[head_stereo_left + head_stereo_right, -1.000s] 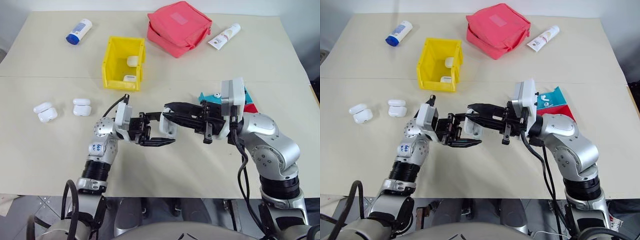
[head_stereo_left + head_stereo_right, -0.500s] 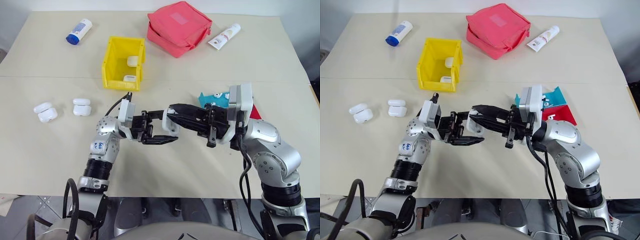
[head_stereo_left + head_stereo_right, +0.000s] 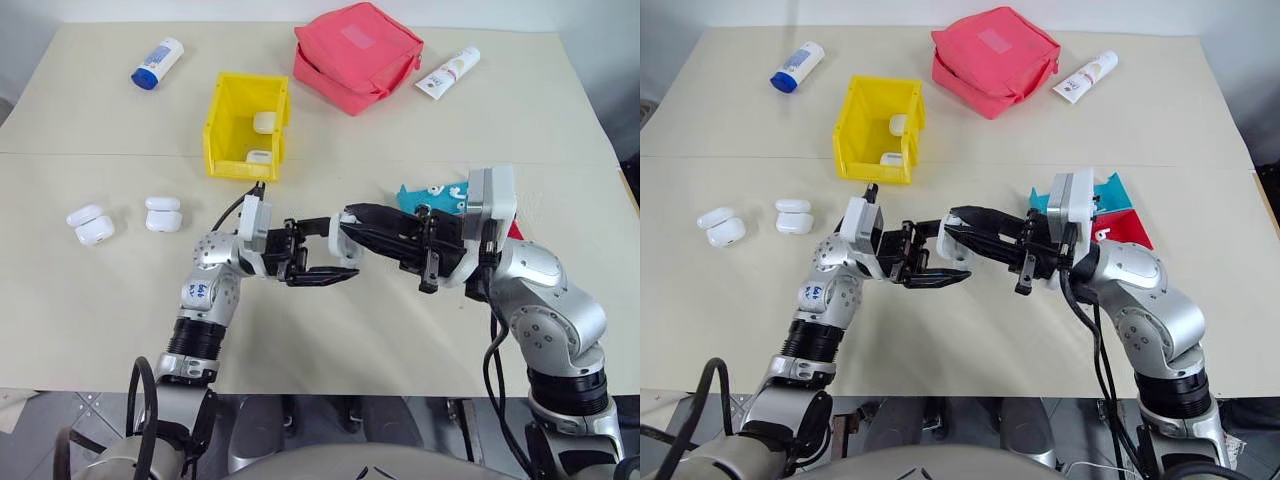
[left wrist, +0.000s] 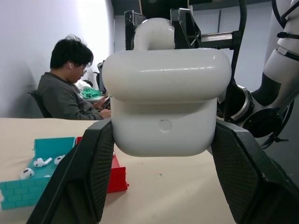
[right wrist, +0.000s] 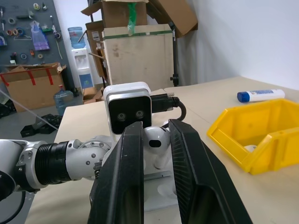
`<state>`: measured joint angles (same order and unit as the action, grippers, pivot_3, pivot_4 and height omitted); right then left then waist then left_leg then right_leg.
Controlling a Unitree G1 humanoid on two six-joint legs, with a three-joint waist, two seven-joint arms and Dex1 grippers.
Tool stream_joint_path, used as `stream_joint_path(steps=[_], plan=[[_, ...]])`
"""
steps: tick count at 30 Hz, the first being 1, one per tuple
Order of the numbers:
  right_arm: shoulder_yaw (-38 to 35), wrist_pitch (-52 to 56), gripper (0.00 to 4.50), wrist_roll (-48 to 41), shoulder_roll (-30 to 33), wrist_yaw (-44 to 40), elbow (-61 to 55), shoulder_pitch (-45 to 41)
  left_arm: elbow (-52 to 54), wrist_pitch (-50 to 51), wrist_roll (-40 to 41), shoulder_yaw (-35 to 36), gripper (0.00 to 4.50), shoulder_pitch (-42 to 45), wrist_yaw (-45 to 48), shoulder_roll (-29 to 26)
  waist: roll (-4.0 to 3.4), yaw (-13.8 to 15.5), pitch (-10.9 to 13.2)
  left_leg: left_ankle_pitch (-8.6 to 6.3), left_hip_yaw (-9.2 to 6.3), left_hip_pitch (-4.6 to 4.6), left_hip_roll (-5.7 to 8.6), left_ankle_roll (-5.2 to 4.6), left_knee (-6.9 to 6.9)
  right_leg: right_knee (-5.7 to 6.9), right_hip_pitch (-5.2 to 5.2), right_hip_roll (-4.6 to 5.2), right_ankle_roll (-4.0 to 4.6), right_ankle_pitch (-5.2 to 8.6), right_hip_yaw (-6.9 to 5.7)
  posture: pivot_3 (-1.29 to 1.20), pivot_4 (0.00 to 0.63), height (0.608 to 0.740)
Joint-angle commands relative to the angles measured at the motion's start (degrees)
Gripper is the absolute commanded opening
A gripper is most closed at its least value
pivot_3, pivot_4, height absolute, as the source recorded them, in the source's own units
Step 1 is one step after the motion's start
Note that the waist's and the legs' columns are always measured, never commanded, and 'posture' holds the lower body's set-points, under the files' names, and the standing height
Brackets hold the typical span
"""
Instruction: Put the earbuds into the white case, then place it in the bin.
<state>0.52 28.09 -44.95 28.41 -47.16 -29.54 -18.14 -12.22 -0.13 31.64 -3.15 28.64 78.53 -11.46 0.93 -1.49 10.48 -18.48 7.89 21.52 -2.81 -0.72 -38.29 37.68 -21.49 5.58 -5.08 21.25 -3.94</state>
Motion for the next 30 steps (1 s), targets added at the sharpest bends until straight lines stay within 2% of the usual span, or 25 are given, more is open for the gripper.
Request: stream_joint_path(steps=[1,14,30], plan=[[-0.1,3.4,0.45,-0.4,2.2,0.7,-0.6,0.9,3.2,-2.5,3.3,4.0,2.78,1.0,-0.4,-0.3,0.0,0.0,0.0,0.0,0.0,0.0,0.0,0.0,0.0,0.0,0.0,0.0,0.0,0.0,0.0,0.0,0.15,0.74],[-0.2,5.9,0.45,-2.9,2.6,2.4,-2.6,-3.1,-2.1,-5.4,2.0,4.7,2.78,2.2,1.3,-0.8,0.01,0.0,0.0,0.0,-0.01,0.01,0.01,0.0,0.0,-0.01,0.01,0.02,0.0,0.0,-0.03,0.0,0.15,0.74],[5.8,5.7,0.45,0.6,0.4,-1.4,1.5,-5.7,-5.8,-7.8,1.1,3.6,2.78,5.5,4.3,0.6,0.01,0.0,0.0,0.0,-0.01,0.03,0.01,-0.01,0.0,-0.02,0.0,0.01,0.0,0.0,-0.06,0.0,0.15,0.74]])
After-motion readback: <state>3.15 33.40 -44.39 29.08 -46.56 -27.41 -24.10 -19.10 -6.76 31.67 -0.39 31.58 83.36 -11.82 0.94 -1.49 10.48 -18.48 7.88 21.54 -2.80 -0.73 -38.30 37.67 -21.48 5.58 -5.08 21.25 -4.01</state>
